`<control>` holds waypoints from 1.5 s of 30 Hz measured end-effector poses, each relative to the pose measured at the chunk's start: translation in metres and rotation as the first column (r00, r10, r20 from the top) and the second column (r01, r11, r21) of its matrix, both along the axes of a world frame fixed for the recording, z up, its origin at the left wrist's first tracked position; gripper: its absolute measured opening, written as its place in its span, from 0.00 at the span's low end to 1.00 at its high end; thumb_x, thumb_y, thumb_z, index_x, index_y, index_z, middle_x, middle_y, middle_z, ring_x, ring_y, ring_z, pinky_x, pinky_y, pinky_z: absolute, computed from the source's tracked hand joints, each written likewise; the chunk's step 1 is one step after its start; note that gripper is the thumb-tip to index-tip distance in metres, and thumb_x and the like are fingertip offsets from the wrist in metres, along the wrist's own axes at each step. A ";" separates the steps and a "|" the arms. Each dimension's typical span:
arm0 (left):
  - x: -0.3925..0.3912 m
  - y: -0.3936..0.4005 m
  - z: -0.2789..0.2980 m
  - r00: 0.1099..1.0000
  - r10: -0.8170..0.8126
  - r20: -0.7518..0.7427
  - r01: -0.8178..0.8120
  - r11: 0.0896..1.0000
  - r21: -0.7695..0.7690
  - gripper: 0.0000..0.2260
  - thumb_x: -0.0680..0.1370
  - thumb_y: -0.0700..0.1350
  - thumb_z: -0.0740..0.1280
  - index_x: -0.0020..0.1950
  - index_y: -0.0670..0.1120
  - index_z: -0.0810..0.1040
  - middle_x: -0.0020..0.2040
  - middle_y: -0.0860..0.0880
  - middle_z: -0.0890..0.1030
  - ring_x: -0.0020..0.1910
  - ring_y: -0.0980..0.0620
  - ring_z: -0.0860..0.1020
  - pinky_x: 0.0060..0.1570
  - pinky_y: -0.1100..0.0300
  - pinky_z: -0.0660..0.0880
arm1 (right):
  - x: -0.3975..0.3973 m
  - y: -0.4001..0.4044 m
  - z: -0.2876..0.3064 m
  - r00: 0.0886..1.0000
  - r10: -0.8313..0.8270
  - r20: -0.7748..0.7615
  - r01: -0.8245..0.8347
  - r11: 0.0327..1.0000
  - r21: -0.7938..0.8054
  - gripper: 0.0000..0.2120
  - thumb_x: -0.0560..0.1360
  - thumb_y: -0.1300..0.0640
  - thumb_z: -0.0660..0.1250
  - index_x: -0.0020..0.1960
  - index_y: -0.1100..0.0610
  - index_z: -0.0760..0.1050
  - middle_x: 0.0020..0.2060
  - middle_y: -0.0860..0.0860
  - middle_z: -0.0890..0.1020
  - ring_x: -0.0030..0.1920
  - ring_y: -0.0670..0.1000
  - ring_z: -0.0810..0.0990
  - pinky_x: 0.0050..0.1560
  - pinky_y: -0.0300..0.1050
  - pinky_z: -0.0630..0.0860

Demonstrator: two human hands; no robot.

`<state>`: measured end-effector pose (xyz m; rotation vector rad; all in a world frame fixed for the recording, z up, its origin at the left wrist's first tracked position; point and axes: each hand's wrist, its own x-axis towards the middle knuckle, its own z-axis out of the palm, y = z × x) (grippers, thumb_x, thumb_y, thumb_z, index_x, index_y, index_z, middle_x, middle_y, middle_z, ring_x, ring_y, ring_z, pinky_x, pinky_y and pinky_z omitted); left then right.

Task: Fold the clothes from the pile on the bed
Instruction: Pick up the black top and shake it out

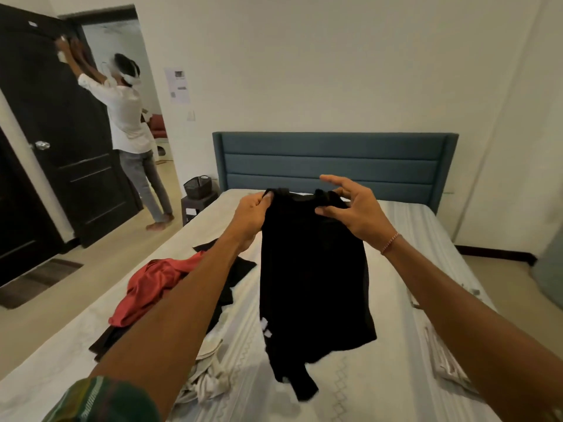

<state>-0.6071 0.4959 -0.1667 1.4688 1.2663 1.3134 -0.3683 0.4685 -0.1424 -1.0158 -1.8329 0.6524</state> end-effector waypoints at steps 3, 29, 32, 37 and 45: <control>0.025 0.004 -0.004 0.992 0.032 -0.124 -0.034 0.999 -0.014 0.11 0.84 0.47 0.62 0.51 0.45 0.82 0.39 0.50 0.81 0.42 0.49 0.78 0.42 0.53 0.76 | 0.023 -0.008 0.007 0.989 0.019 -0.144 -0.042 0.987 -0.155 0.22 0.76 0.58 0.73 0.69 0.52 0.75 0.58 0.51 0.84 0.59 0.51 0.83 0.62 0.47 0.79; 0.132 -0.042 0.037 0.914 -0.403 -0.045 0.396 0.911 -0.120 0.16 0.84 0.53 0.59 0.65 0.46 0.78 0.60 0.45 0.82 0.61 0.45 0.80 0.62 0.53 0.78 | 0.105 -0.038 -0.085 0.992 0.124 -0.011 -0.118 0.914 -0.388 0.17 0.76 0.46 0.66 0.60 0.56 0.78 0.53 0.51 0.83 0.58 0.53 0.82 0.54 0.40 0.81; 0.109 -0.037 0.038 0.925 -0.342 -0.166 0.340 0.940 -0.041 0.14 0.84 0.52 0.62 0.63 0.48 0.82 0.59 0.47 0.84 0.61 0.46 0.81 0.64 0.49 0.77 | 0.109 -0.045 -0.079 0.989 0.064 -0.134 -0.107 0.934 -0.341 0.08 0.82 0.52 0.64 0.57 0.53 0.79 0.49 0.50 0.84 0.52 0.51 0.84 0.47 0.40 0.80; 0.071 -0.037 0.038 0.943 -0.154 -0.296 0.195 0.974 0.114 0.11 0.84 0.47 0.63 0.58 0.47 0.84 0.56 0.47 0.84 0.60 0.46 0.80 0.62 0.51 0.78 | 0.113 -0.050 -0.057 0.986 0.013 -0.167 -0.052 0.973 -0.227 0.10 0.84 0.56 0.59 0.63 0.50 0.75 0.52 0.47 0.83 0.53 0.46 0.82 0.48 0.35 0.78; 0.065 -0.055 0.039 0.992 -0.058 -0.112 0.077 0.980 0.182 0.11 0.84 0.47 0.64 0.51 0.48 0.85 0.50 0.46 0.85 0.55 0.46 0.82 0.57 0.50 0.80 | 0.098 -0.059 -0.037 0.893 -0.188 -0.408 0.022 0.926 -0.376 0.14 0.85 0.58 0.53 0.59 0.55 0.78 0.55 0.57 0.82 0.57 0.57 0.80 0.55 0.48 0.79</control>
